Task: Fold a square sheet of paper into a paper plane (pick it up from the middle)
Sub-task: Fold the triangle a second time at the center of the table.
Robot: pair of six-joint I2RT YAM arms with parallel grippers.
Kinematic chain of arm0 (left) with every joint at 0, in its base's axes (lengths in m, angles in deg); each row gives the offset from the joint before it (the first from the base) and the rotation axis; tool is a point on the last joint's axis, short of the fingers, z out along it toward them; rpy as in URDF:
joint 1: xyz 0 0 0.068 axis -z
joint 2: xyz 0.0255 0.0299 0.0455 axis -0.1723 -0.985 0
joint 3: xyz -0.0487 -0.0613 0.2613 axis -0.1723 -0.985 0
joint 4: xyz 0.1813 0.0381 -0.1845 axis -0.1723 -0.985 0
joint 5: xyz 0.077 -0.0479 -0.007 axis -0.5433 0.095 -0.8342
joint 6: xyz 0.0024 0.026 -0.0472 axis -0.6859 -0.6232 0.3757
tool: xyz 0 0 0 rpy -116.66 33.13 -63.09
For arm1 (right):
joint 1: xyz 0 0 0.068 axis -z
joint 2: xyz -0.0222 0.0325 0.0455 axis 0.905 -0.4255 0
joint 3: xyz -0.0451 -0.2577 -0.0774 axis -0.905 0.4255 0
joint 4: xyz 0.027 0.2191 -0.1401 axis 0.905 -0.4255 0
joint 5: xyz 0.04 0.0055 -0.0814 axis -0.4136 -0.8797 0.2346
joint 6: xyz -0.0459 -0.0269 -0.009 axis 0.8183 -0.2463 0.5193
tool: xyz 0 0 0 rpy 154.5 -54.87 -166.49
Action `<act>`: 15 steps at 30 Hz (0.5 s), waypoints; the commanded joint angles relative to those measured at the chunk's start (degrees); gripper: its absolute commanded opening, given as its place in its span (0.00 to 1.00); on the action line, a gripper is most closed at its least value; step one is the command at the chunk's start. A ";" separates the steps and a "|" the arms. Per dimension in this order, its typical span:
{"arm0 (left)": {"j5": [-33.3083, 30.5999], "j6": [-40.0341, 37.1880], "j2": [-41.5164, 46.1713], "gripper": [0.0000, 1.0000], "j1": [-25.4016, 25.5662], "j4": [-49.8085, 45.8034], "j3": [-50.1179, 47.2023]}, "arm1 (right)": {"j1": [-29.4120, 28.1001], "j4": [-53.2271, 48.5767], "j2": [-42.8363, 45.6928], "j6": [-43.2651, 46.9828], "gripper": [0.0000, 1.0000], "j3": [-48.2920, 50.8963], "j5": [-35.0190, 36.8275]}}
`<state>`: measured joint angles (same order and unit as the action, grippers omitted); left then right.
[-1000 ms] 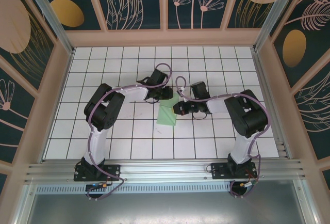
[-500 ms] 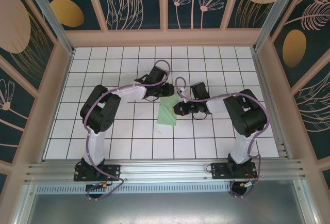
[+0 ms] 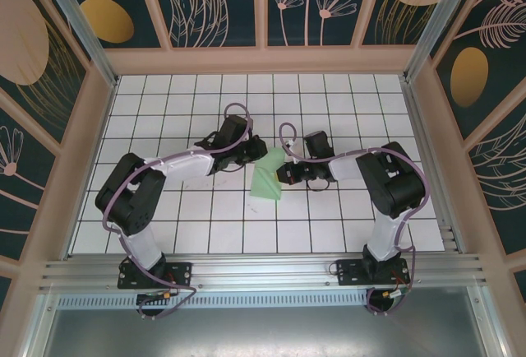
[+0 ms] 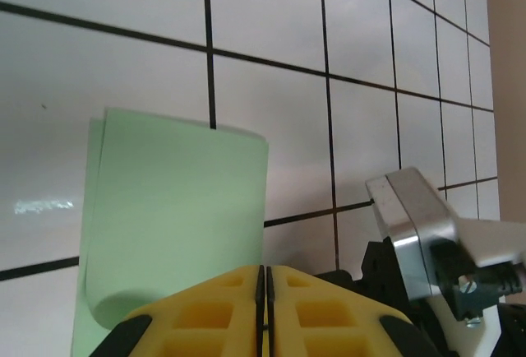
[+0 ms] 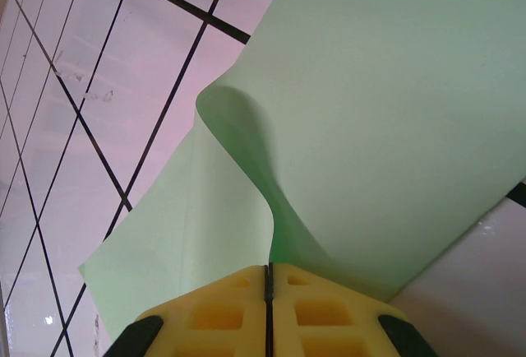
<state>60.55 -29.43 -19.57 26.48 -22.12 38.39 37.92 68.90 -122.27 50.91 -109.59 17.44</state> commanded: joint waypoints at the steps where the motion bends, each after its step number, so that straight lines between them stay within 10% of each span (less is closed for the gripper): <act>1: 1.86 3.64 -1.42 0.13 1.51 3.54 -0.52 | -0.14 -0.23 -1.47 0.78 0.10 -0.04 0.26; 15: -0.45 7.93 -3.90 0.08 2.13 5.79 -4.98 | -0.13 -0.46 -1.68 0.42 0.10 -0.48 0.18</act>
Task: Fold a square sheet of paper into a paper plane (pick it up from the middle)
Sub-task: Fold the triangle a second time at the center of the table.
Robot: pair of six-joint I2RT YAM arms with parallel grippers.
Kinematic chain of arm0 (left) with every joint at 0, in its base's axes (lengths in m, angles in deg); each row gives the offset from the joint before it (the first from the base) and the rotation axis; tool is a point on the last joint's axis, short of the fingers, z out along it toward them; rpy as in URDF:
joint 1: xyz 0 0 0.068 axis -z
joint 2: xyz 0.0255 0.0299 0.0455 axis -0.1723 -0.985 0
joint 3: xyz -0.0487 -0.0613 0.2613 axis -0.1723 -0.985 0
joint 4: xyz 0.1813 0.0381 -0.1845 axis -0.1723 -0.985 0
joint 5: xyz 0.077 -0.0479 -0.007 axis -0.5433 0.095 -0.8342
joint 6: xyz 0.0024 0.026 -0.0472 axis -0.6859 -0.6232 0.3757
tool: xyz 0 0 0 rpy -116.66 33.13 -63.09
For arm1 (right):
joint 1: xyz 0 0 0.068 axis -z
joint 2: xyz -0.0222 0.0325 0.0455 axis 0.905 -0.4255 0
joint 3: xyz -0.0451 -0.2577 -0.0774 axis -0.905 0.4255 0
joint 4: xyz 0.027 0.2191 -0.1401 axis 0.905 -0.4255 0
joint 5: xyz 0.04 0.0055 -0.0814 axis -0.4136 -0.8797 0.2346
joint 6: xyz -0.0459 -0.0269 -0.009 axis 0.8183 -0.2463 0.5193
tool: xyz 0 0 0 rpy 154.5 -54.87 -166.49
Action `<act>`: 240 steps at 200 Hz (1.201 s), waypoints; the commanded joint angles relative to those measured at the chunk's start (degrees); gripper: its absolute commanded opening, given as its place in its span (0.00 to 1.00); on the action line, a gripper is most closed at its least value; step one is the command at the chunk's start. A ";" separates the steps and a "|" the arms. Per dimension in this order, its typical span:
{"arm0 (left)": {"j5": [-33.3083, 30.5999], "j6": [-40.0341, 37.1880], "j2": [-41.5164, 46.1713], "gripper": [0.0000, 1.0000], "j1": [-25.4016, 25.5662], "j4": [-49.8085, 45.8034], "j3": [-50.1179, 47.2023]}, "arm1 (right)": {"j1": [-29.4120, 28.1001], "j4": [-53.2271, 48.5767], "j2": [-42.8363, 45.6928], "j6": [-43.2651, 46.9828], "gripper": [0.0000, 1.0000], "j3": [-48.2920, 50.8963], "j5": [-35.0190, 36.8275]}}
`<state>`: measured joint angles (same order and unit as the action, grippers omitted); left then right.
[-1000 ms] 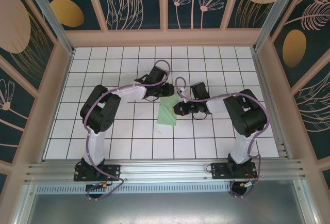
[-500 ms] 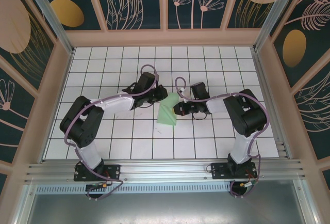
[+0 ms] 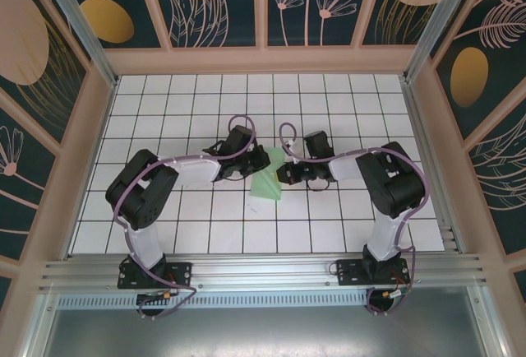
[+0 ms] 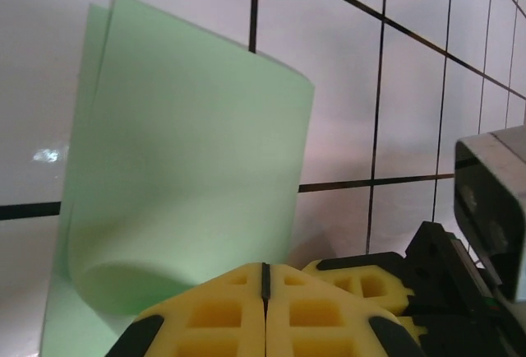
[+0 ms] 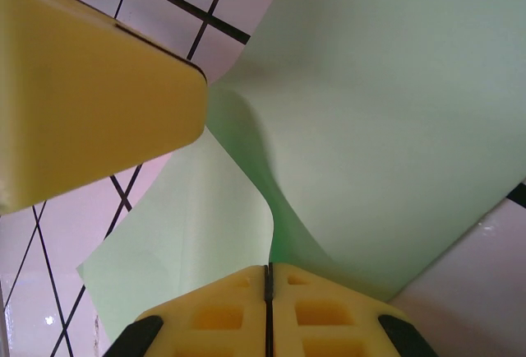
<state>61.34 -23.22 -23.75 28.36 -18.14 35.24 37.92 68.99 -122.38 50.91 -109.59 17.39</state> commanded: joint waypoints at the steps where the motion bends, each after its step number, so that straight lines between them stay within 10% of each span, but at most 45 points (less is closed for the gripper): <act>1: -0.88 1.74 -0.05 0.08 0.33 1.90 -1.78 | -0.11 -0.44 -1.54 0.42 0.10 -0.45 0.16; 240: -2.79 -0.66 -3.47 0.10 0.94 0.45 -6.04 | -0.24 -3.67 1.82 -1.58 0.23 -3.04 -0.02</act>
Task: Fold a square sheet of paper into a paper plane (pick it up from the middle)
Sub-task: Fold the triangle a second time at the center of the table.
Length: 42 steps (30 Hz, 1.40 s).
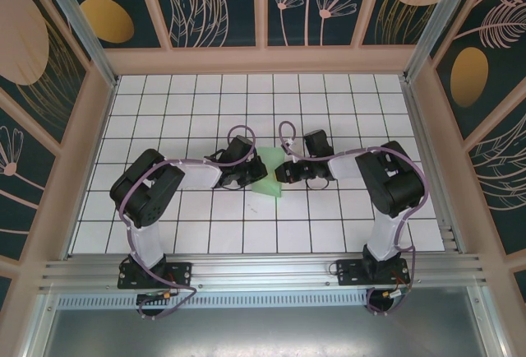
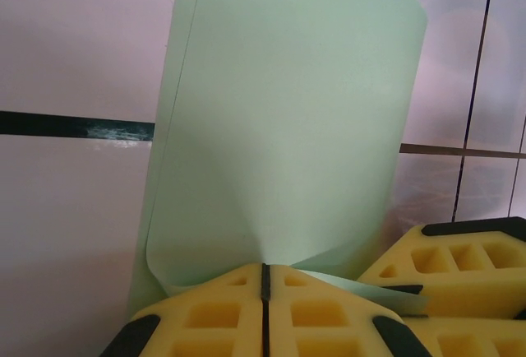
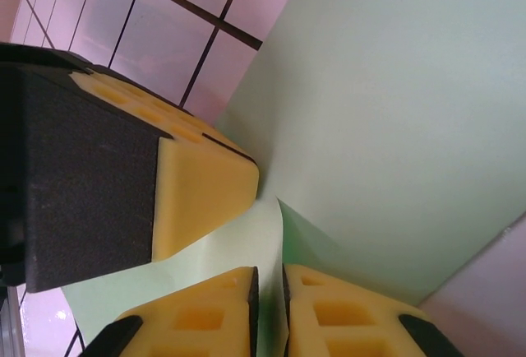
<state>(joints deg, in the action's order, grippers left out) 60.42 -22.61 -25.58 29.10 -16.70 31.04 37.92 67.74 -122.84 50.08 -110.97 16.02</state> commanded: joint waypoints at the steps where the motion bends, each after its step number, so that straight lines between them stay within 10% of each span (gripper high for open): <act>1: -1.86 -1.22 -1.68 0.10 0.19 -0.96 -1.85 | -0.21 -2.48 2.45 -0.76 0.23 -1.66 1.44; 10: -1.04 -1.36 -1.46 0.10 0.40 0.55 -1.84 | 0.09 -5.89 14.04 -5.81 0.36 1.77 7.07; 15: -0.45 -1.42 -1.53 0.10 0.44 1.63 -2.00 | -1.04 -6.03 17.74 -8.59 0.27 4.08 1.36; 24: -0.36 -1.71 -1.37 0.10 0.40 2.15 -2.44 | -6.37 -5.94 12.16 -10.14 0.12 3.25 1.48; 42: 0.64 -2.45 -1.02 0.11 0.51 2.56 -2.66 | -6.63 -8.68 6.37 -8.45 0.13 3.50 1.06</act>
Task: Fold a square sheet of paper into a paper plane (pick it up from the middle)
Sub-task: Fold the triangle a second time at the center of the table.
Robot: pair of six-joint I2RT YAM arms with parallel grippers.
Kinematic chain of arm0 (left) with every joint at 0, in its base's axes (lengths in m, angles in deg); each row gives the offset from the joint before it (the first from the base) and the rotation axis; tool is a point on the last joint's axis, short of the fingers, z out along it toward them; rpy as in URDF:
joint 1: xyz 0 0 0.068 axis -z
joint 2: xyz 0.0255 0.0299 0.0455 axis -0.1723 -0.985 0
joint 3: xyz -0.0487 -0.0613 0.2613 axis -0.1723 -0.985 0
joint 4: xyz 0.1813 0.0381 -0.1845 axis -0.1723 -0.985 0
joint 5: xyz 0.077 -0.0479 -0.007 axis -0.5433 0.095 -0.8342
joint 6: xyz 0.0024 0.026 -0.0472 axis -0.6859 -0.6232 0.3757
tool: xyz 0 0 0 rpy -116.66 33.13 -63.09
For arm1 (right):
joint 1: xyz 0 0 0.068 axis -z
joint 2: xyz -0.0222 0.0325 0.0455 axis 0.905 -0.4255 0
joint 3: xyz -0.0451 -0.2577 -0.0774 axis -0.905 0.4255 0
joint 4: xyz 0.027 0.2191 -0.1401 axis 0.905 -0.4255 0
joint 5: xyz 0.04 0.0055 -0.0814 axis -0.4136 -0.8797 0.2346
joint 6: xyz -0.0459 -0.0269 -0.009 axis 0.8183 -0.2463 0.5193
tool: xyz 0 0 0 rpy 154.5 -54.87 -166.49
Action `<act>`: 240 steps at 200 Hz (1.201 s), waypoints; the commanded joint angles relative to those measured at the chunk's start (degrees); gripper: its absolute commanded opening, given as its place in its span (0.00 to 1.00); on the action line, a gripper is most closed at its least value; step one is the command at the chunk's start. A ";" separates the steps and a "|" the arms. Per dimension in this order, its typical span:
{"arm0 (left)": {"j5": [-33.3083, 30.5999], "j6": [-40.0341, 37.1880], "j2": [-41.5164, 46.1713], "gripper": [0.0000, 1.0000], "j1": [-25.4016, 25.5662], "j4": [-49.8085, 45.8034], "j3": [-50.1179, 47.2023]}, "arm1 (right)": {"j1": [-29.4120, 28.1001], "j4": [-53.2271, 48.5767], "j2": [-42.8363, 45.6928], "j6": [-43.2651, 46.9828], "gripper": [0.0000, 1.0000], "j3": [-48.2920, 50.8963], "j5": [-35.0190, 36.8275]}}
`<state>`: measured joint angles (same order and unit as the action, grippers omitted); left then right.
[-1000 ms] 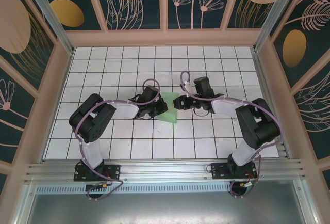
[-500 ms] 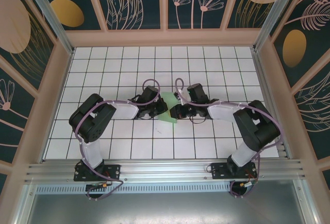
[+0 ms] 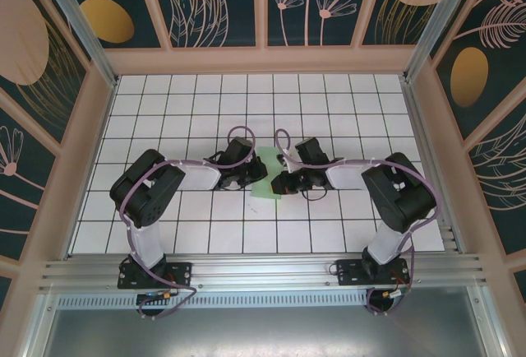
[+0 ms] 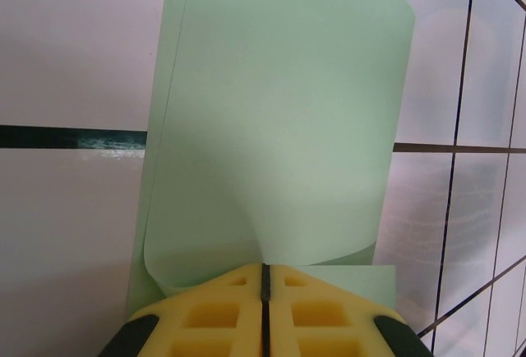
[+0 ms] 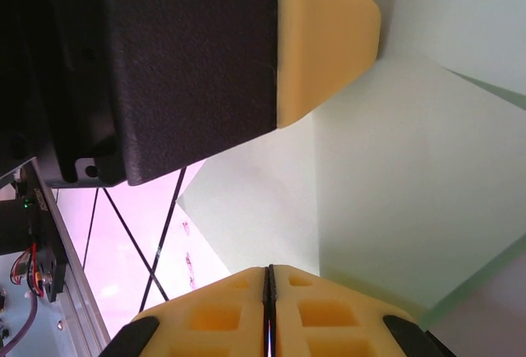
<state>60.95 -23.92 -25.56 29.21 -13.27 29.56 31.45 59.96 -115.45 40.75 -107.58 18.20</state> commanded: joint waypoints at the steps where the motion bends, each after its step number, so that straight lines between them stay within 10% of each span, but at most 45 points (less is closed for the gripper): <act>1: 0.09 -1.19 -1.03 0.11 0.40 -0.90 -1.13 | -0.17 -0.89 -1.05 0.91 0.13 0.34 -0.76; 240: -0.62 -1.10 -0.92 0.10 0.41 -0.40 -2.31 | -0.78 -6.67 -0.09 2.76 0.12 1.26 3.34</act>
<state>60.95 -23.94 -25.56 29.21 -11.17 28.51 30.91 54.93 -112.94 42.30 -107.34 19.47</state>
